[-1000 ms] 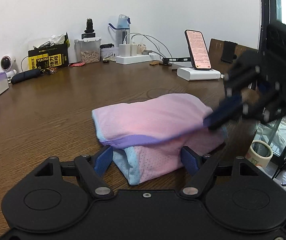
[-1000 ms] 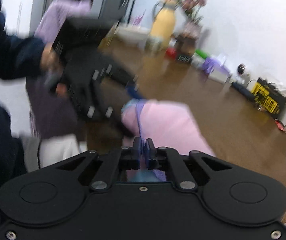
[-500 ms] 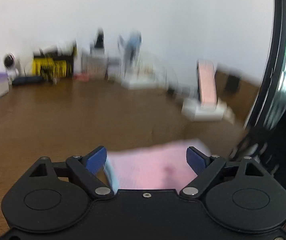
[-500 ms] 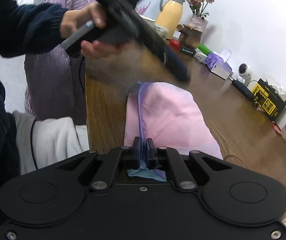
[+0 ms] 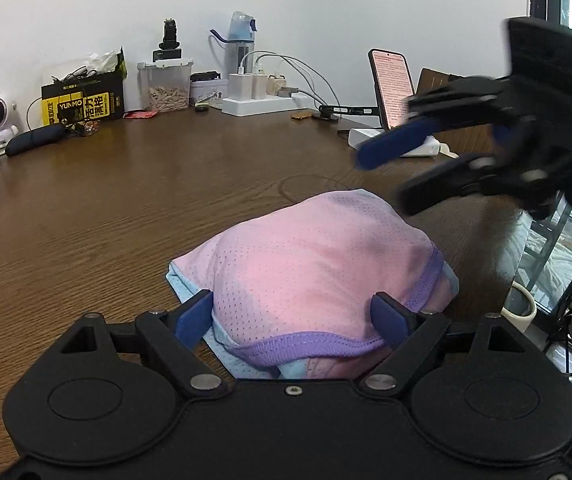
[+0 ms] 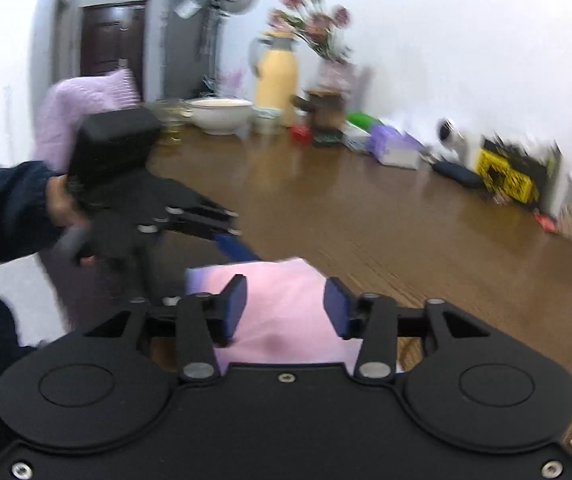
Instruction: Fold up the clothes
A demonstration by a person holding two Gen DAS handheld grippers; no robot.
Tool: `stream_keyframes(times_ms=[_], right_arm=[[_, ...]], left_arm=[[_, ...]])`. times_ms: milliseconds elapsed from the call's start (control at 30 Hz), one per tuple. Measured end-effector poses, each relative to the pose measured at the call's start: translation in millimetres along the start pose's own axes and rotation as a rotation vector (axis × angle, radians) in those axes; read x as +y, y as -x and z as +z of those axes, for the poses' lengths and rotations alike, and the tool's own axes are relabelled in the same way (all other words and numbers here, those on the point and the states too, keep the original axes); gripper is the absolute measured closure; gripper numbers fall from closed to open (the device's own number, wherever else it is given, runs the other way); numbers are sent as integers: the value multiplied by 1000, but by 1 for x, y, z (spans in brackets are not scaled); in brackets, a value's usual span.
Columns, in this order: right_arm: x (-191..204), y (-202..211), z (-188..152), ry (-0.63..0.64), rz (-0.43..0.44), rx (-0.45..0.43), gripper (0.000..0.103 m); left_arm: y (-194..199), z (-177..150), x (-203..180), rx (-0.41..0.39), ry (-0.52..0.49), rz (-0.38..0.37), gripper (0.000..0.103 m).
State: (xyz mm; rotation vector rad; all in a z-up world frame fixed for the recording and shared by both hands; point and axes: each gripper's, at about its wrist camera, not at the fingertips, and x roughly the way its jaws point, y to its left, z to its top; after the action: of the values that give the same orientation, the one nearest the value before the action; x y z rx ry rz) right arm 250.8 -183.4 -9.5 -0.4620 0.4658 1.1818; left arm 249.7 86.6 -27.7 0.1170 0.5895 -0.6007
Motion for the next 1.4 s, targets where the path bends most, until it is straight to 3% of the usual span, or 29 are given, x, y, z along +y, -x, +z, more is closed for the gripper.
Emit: stream_keyframes(times_ms=[100,167,233,333,400,433,500,533,600,833,967,1000,1067,1100,1167,1233,1300,1400], right_arm=[[-2,-12,-18,-5,5,52,45],[-6,-10,-27,-52,-1,56,35],[-5,-8,-30,-63,-30,66,19],[1,-11,-33,-38,-29,65,20],[5,-14,-32,-19,-31,61,20],[7,-18,-29,-6,-36,61,20],[11,-23,-25,12,-51,64,20],[13,-24,-26,18,-58,66,20],[19,-25,-25,43,-82,73,19],[19,-22,-26,36,-56,103,18],[9,-28,-23,19,-26,128,16],[8,-28,-23,18,-22,131,15],[6,-28,-23,16,-13,135,15],[6,-28,-23,16,-11,136,15],[6,-29,-24,12,-4,136,15],[5,-28,-25,6,-1,137,15],[5,-27,-26,0,2,138,15],[3,-26,-27,-2,9,140,15]], left_arm=[[-3,4,-2,7,-7,-2,19],[-2,4,-2,12,-5,-5,19],[9,13,3,15,43,-42,19],[36,39,15,-123,86,-102,18],[42,51,19,-152,92,-96,18],[38,55,18,-133,89,-97,18],[9,54,16,2,47,-52,19],[4,53,15,28,39,-42,21],[-15,37,15,125,0,42,19],[-9,20,23,76,-1,34,19],[31,42,25,-84,-150,-43,13],[36,47,25,-107,-190,-79,8],[36,52,24,-115,-233,-180,7],[30,53,24,-95,-240,-264,8],[17,52,22,-34,-261,-361,12],[-8,46,24,91,-308,-365,34],[-20,42,31,144,-302,-348,37],[-19,35,51,131,-234,-408,36]])
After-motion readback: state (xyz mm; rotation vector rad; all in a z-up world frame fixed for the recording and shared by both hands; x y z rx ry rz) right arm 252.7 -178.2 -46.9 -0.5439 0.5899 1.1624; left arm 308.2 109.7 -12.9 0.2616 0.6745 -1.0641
